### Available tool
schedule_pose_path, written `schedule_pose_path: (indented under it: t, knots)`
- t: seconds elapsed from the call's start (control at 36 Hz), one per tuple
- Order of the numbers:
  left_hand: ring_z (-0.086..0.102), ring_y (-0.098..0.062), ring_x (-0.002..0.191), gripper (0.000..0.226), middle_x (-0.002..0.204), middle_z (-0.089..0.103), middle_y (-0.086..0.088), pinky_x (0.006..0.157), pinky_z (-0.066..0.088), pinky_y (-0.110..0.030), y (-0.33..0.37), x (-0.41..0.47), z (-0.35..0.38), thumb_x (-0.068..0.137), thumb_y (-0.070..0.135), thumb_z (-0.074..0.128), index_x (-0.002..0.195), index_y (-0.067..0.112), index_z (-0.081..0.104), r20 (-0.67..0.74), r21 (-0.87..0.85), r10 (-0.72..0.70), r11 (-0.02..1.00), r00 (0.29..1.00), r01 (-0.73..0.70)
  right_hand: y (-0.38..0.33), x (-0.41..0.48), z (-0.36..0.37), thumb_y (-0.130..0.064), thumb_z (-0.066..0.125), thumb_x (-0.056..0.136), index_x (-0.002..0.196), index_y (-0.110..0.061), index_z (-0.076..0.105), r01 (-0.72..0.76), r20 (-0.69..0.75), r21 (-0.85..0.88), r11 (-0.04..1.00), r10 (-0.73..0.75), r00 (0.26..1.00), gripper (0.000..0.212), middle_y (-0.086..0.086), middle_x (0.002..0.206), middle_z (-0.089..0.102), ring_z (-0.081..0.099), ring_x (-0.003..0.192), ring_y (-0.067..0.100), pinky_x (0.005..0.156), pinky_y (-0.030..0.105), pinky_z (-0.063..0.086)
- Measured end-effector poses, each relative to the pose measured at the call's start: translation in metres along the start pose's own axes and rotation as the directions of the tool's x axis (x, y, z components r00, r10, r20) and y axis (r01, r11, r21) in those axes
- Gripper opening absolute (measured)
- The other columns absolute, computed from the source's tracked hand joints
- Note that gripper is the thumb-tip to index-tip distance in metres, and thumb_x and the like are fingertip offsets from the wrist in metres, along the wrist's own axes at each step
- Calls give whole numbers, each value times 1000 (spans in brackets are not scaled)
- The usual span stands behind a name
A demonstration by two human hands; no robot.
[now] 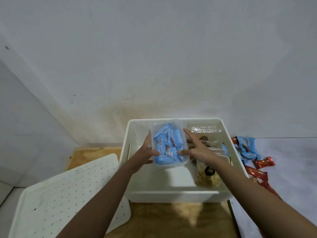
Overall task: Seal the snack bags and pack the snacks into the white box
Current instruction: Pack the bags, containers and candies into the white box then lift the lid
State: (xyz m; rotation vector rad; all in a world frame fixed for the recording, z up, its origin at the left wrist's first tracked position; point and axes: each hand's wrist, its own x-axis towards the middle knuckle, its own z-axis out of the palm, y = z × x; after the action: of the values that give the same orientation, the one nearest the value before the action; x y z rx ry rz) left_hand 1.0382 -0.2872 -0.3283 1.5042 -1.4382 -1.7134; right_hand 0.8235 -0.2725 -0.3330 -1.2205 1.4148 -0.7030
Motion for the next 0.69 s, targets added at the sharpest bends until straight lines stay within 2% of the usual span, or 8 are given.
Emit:
schedule_pose_path:
  t: [0.11,0.22,0.28,0.36,0.44,0.56,0.64,0.69]
  knots:
    - [52,-17,106,97,137,41,-4,64,56,-23,-20,8,3,85,4,60,145,38,-8,19,18,-81,997,997,81,19,6,7,-5,71,76,144,-42,14,-83,43,-5,997,84,996,96,10,149,31,56,113,29,87,49,54]
    - [49,-24,116,101,141,39,-3,90,52,-44,-26,17,5,81,4,62,143,43,-7,21,41,-154,987,988,153,29,7,14,-8,64,81,145,-42,6,-164,59,-52,985,167,984,93,9,149,34,56,113,29,86,45,54]
    - [47,-26,120,99,142,38,-4,93,50,-46,-26,21,7,82,4,60,143,43,-7,21,59,-162,985,987,161,29,7,19,-4,59,84,146,-38,4,-199,40,-33,979,201,979,90,8,148,36,55,112,27,80,38,54]
    - [45,-23,116,97,145,34,-6,82,53,-36,-24,29,11,84,1,57,144,40,-9,21,92,-165,982,986,162,28,11,27,0,53,86,147,-36,5,-224,4,-7,975,224,975,86,7,148,36,52,112,27,71,34,53]
    - [44,-23,118,96,148,30,-10,71,51,-26,-25,34,16,85,-3,54,146,32,-10,15,108,-147,984,989,145,29,12,31,0,49,89,145,-33,9,-198,-5,-8,980,198,980,77,9,143,41,53,112,28,81,44,54]
    - [46,-24,120,92,146,32,-14,67,51,-19,-26,36,13,86,-2,54,147,26,-9,27,163,-82,984,996,77,27,10,32,-10,49,94,146,-29,5,-191,3,-45,981,191,982,71,10,143,40,52,113,27,82,39,53]
    - [45,-26,125,81,144,37,-18,87,48,-22,-24,31,4,86,4,57,148,20,6,-4,347,15,938,1000,-13,26,9,31,-11,47,95,147,-27,-4,-207,15,-51,977,208,978,75,12,145,38,51,120,31,87,37,49]
    - [35,-24,134,67,148,33,-13,105,33,-28,-21,23,-7,88,11,56,146,16,22,-72,555,186,824,980,-116,27,9,32,-10,46,96,147,-26,-3,-211,11,-70,975,212,977,73,14,144,40,53,115,29,83,34,49]
